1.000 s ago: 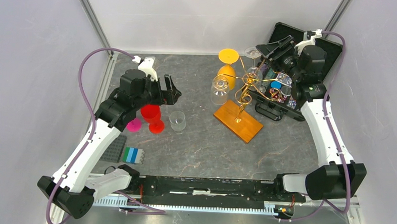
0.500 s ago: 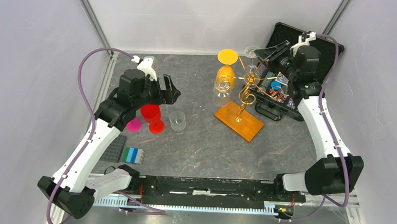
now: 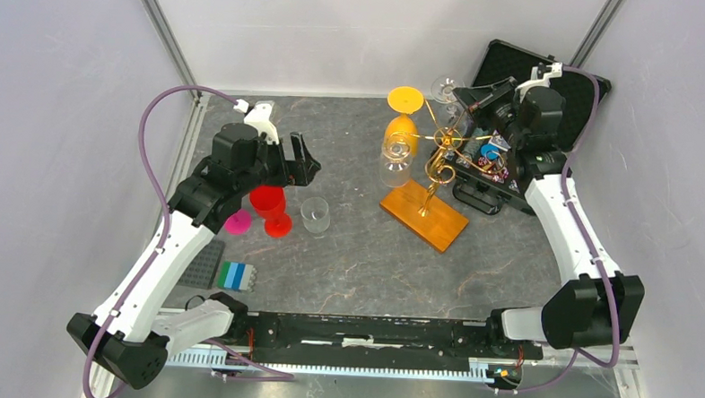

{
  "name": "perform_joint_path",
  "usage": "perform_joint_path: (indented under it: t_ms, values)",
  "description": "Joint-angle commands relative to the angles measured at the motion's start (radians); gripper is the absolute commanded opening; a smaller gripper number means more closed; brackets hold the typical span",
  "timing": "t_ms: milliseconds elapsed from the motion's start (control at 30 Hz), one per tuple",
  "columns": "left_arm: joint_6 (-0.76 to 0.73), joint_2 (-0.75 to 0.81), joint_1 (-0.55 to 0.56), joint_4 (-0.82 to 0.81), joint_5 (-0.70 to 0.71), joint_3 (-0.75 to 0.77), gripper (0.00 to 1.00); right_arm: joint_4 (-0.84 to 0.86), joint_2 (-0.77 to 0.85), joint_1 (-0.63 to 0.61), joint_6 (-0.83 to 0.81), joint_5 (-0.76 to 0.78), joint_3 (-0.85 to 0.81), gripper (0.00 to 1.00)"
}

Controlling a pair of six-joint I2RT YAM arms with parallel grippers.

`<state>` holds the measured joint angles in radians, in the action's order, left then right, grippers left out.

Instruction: Take the wine glass off the wine glass rack

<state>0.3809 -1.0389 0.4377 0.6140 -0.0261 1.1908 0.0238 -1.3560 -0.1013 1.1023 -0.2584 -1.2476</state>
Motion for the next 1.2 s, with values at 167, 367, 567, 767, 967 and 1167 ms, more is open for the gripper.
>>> perform_joint_path:
  t_ms: [167, 367, 567, 767, 967, 1167]
  values:
    - [-0.001, 0.023, -0.008, -0.025, 0.013, 0.0, 1.0, 0.02, 0.036, -0.002, 0.029, 0.063, 0.009, 0.0]
    - [0.001, 0.026, -0.009, -0.025, 0.01, 0.004, 1.0, 0.129, 0.083, -0.003, 0.128, 0.104, 0.07, 0.0]
    - [0.0, 0.031, -0.01, -0.025, 0.006, 0.003, 1.0, 0.125, 0.098, -0.003, 0.14, 0.146, 0.061, 0.0]
    - [0.0, 0.036, -0.011, -0.025, 0.006, 0.001, 1.0, 0.084, 0.124, -0.003, 0.135, 0.198, 0.054, 0.0]
    - [0.0, 0.038, -0.011, -0.025, 0.003, 0.0, 1.0, 0.064, 0.154, -0.003, 0.138, 0.214, 0.059, 0.0]
    - [0.001, 0.037, -0.011, -0.025, 0.003, 0.0, 1.0, 0.052, 0.191, -0.004, 0.172, 0.126, 0.075, 0.0]
